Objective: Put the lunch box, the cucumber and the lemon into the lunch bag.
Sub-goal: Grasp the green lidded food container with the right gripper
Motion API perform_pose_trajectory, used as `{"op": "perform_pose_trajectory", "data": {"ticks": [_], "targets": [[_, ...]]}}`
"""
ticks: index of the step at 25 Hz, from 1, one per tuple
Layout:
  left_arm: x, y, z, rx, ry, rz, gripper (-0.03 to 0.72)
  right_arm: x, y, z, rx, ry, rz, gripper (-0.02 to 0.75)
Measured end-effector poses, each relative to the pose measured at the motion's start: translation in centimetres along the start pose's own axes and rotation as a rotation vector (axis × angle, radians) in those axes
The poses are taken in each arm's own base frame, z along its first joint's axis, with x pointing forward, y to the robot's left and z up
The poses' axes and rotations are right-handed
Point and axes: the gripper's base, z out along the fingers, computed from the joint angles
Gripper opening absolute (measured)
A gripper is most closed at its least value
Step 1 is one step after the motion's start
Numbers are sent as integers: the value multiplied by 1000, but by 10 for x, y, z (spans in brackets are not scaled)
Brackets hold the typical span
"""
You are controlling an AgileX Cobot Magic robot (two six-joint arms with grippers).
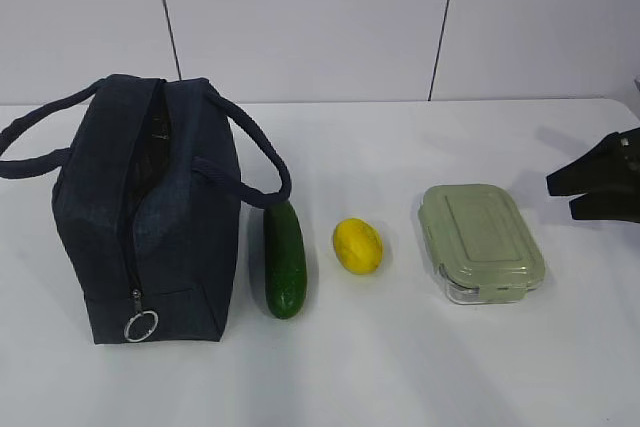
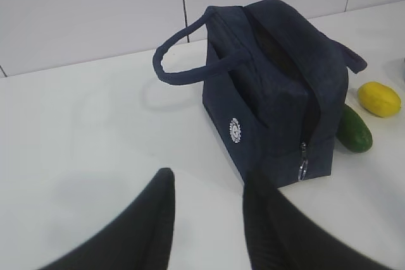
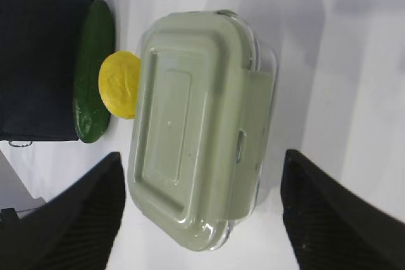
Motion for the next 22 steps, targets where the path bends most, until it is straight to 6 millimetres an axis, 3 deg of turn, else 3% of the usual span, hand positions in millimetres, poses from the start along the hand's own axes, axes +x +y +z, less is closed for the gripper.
{"op": "perform_pose_trajectory", "data": {"ticks": [10, 22], "targets": [[0, 0, 0, 0, 0, 0, 264, 2, -2, 1, 7, 20, -64, 555], [0, 0, 0, 0, 0, 0, 264, 7, -28, 23, -46, 2, 9, 555]]}}
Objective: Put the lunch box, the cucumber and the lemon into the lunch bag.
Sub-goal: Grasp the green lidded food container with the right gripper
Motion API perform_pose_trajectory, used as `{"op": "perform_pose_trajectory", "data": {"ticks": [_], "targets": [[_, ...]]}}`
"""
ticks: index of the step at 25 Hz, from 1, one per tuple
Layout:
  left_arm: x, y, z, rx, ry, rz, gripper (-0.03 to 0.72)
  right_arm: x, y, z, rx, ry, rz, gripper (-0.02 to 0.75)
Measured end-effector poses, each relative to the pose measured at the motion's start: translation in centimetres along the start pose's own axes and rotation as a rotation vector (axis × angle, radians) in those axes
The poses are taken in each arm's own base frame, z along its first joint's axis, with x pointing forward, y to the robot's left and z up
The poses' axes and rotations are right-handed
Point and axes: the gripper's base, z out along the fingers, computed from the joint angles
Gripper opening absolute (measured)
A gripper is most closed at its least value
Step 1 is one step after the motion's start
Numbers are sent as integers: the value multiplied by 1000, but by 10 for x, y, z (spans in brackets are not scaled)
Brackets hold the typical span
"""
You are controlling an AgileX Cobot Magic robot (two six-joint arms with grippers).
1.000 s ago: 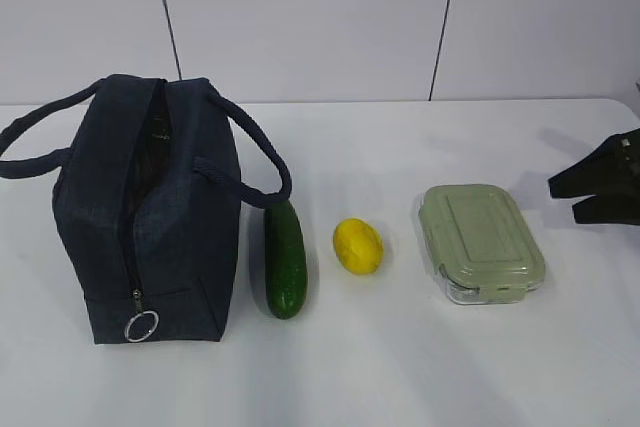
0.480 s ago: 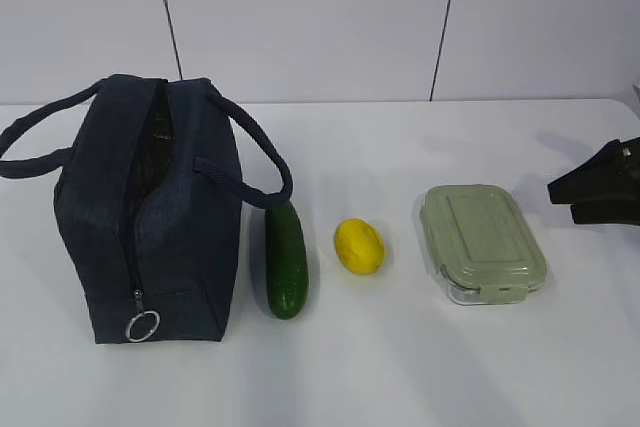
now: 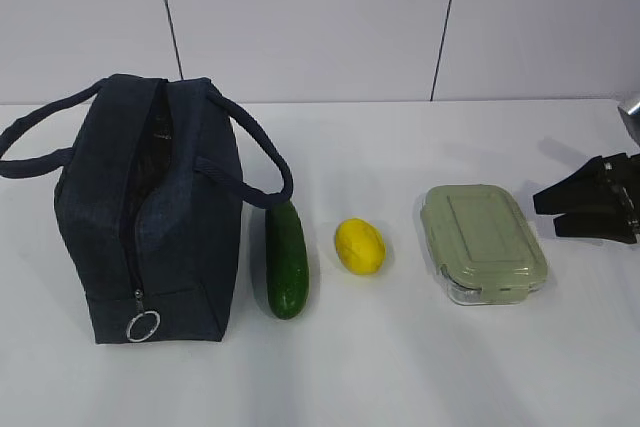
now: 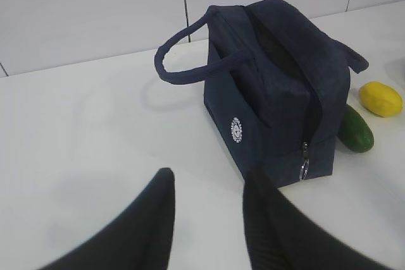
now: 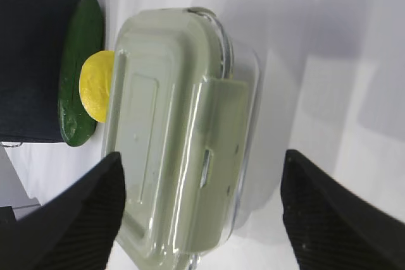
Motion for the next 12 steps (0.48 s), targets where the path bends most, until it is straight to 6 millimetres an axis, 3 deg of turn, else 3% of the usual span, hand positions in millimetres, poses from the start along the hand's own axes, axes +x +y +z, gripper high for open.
{"op": "perform_pose_trajectory", "data": {"ticks": [7, 12], "targets": [[0, 0, 0, 0, 0, 0, 264, -18, 3, -8, 29, -18, -64, 555], [0, 0, 0, 0, 0, 0, 264, -18, 1, -9, 40, -2, -47, 555]]}}
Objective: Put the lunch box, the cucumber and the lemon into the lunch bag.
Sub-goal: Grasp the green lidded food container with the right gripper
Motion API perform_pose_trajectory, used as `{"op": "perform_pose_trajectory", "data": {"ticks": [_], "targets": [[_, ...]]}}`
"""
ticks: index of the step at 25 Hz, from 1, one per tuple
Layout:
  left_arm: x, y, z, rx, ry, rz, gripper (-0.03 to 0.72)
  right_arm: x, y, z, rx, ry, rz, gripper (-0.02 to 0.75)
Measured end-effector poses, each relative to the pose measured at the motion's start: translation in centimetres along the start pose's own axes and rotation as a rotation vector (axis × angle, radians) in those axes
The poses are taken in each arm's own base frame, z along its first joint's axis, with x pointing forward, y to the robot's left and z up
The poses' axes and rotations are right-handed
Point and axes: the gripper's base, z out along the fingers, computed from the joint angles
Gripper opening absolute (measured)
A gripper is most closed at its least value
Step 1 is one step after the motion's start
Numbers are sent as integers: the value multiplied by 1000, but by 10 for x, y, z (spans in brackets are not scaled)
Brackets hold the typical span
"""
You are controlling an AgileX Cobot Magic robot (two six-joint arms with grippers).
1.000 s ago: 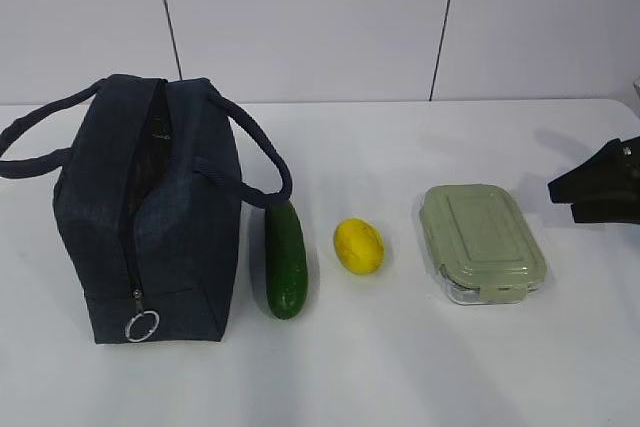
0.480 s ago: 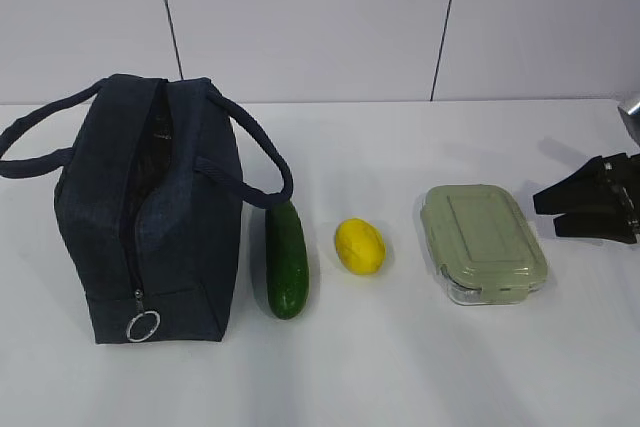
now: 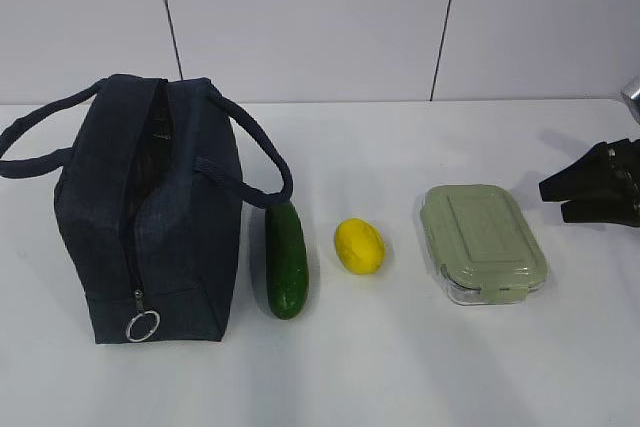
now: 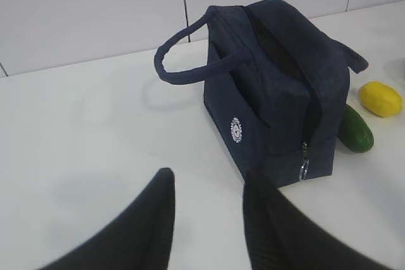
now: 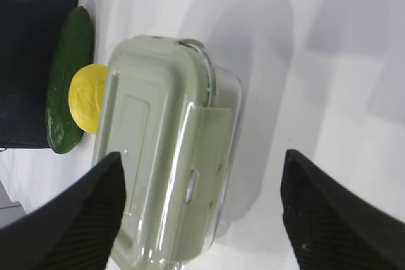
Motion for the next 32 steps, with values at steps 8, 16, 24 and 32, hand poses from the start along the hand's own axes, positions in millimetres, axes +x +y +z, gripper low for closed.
{"op": "perform_pose_trajectory", "data": {"ticks": [8, 16, 24, 32], "targets": [[0, 0, 0, 0, 0, 0, 264, 3, -4, 3, 2, 20, 47, 555], [0, 0, 0, 0, 0, 0, 264, 6, -10, 19, -25, 43, 81, 555], [0, 0, 0, 0, 0, 0, 264, 6, -1, 35, -44, 80, 61, 555], [0, 0, 0, 0, 0, 0, 264, 6, -1, 36, -45, 81, 60, 555]]}}
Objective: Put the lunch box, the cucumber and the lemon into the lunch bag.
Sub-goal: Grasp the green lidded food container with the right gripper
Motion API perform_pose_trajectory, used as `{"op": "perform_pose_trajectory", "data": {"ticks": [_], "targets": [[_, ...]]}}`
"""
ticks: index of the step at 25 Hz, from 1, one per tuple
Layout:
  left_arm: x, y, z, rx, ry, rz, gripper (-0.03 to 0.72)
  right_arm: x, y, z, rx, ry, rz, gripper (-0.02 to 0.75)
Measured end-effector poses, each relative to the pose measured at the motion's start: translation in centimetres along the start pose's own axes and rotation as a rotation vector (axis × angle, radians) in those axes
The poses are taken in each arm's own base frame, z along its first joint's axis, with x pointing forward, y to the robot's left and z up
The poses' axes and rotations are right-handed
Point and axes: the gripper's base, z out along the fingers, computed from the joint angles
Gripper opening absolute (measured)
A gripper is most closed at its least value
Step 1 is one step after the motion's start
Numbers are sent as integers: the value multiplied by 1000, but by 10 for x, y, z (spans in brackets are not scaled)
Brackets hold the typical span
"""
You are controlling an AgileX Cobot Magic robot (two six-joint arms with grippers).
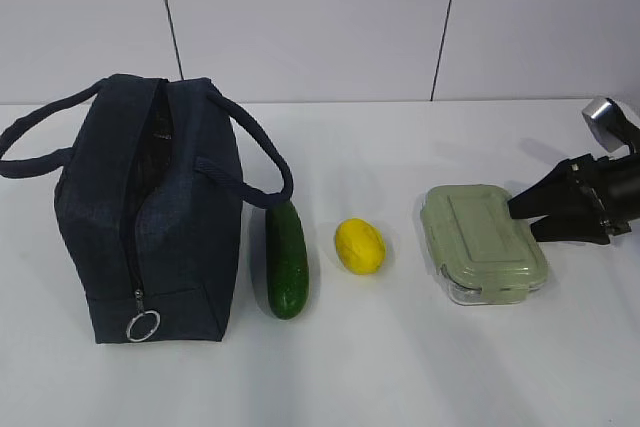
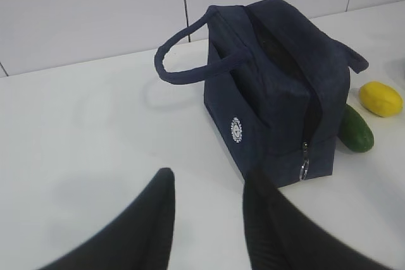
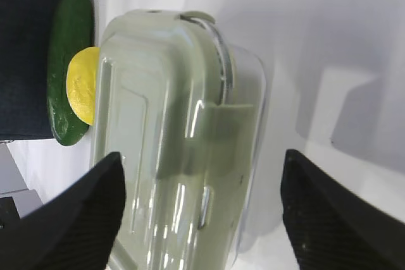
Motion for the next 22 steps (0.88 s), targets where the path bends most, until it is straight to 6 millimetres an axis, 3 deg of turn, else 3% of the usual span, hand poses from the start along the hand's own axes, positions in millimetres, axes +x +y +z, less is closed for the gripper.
{"op": "perform_pose_trajectory", "data": {"ticks": [18, 22], "targets": [[0, 0, 0, 0, 0, 0, 264, 0, 3, 4, -4, 8, -7, 555], [0, 0, 0, 0, 0, 0, 264, 2, 0, 13, -15, 30, 4, 555]]}}
